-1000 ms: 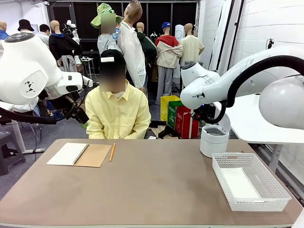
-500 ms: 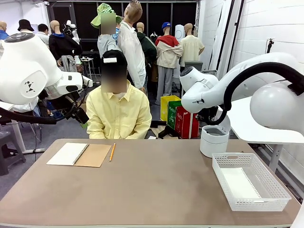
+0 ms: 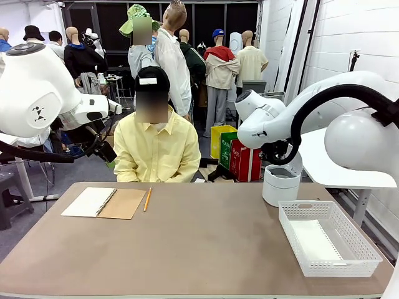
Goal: Sort the paper based on its condition.
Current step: If a person hands you a paper, place it in the Organizing basket , and if it's crumpled, put it in the Trash can.
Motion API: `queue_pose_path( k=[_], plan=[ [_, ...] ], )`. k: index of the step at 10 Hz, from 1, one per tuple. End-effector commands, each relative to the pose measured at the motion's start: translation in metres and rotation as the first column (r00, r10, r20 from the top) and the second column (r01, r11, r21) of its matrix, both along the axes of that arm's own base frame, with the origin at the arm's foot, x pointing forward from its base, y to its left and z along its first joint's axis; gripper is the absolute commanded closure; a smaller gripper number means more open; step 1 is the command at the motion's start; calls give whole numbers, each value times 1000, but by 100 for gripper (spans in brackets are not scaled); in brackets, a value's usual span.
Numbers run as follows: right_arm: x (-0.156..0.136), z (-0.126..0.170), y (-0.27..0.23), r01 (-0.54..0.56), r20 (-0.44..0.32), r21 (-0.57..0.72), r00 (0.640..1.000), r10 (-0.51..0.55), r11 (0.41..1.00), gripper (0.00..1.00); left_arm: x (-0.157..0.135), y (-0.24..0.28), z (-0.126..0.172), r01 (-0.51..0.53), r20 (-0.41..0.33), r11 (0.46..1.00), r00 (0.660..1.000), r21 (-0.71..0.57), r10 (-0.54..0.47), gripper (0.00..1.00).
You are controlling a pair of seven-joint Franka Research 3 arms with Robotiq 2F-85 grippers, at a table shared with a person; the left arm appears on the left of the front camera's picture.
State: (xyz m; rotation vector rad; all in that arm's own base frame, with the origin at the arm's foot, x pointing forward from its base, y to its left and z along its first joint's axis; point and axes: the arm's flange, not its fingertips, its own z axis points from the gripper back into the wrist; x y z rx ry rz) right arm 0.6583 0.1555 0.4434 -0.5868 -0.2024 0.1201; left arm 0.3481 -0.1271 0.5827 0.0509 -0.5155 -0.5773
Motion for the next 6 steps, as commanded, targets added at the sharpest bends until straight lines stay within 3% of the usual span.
queue_pose_path(
  k=[1,3,4,6],
  plan=[
    [8,-3,1,39,6,-42,999,-38,998,55,0,1,0,4,5,1000,1000,-3,-4,0],
    [9,-2,2,43,-7,-42,999,-44,998,15,0,1,0,4,5,1000,1000,-3,-4,0],
    [9,-2,2,44,-8,-42,999,-45,998,0,0,1,0,4,5,1000,1000,-3,-4,0],
    [8,1,5,45,-6,-42,999,-46,998,0,0,1,0,4,5,1000,1000,-3,-4,0]
  ],
)
